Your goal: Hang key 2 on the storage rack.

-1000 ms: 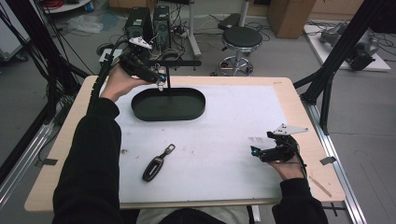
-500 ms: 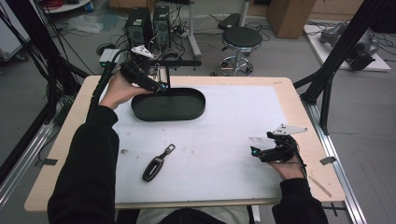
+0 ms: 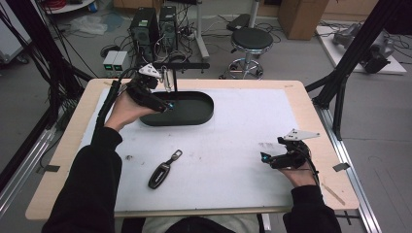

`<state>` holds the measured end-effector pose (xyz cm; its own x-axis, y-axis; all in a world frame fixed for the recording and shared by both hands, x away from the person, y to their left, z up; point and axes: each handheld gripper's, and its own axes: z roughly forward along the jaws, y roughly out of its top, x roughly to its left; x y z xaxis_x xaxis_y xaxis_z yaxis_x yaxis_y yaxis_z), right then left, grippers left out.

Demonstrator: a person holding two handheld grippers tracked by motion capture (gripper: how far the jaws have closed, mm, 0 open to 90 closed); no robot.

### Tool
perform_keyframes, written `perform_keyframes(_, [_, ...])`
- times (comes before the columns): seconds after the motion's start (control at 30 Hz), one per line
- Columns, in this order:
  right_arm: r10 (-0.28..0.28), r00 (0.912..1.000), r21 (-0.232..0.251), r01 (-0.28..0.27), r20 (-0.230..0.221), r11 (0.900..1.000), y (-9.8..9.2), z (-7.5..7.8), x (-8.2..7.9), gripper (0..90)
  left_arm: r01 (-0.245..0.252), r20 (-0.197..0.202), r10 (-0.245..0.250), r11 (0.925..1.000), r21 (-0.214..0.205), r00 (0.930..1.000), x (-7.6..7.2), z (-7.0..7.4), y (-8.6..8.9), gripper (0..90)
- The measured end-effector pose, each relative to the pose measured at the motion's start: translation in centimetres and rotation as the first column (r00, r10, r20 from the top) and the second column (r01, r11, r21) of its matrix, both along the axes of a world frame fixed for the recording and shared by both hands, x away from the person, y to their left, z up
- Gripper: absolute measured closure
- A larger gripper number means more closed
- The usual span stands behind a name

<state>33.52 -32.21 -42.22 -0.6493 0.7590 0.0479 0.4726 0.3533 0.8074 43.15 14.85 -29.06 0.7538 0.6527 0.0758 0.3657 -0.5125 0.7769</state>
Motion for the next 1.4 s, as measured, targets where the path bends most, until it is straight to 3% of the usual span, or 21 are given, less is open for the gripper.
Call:
perform_keyframes(0.17, [-0.002,1.0000,-0.004,0.002,-0.001,1.0000,0.0,0.0,0.0,1.7,0.011,-0.003,-0.011,0.9999,0.008,0.9999,-0.7,-1.1,-0.5,3.0])
perform_keyframes(0.53, [-0.001,1.0000,-0.016,0.001,-0.003,0.9999,0.1,-0.1,0.0,1.7,0.051,-0.064,-0.048,0.9980,0.037,0.9968,-1.9,-2.3,-1.1,2.9])
perform_keyframes(0.7, [-0.001,1.0000,-0.017,0.001,0.000,0.9998,0.0,-0.1,0.0,1.7,0.073,-0.085,-0.066,0.9943,0.078,0.9942,-2.8,-2.8,-1.4,2.9])
perform_keyframes(0.9, [-0.003,1.0000,-0.012,0.003,0.000,0.9999,0.0,-0.1,-0.1,1.7,0.063,-0.081,-0.056,0.9937,0.092,0.9951,-3.6,-3.7,-2.0,2.9])
perform_keyframes(1.4, [-0.003,1.0000,-0.012,0.003,0.002,0.9999,-0.1,-0.1,-0.1,1.7,0.078,-0.165,-0.056,0.9885,0.130,0.9847,-5.0,-6.6,-2.5,2.9])
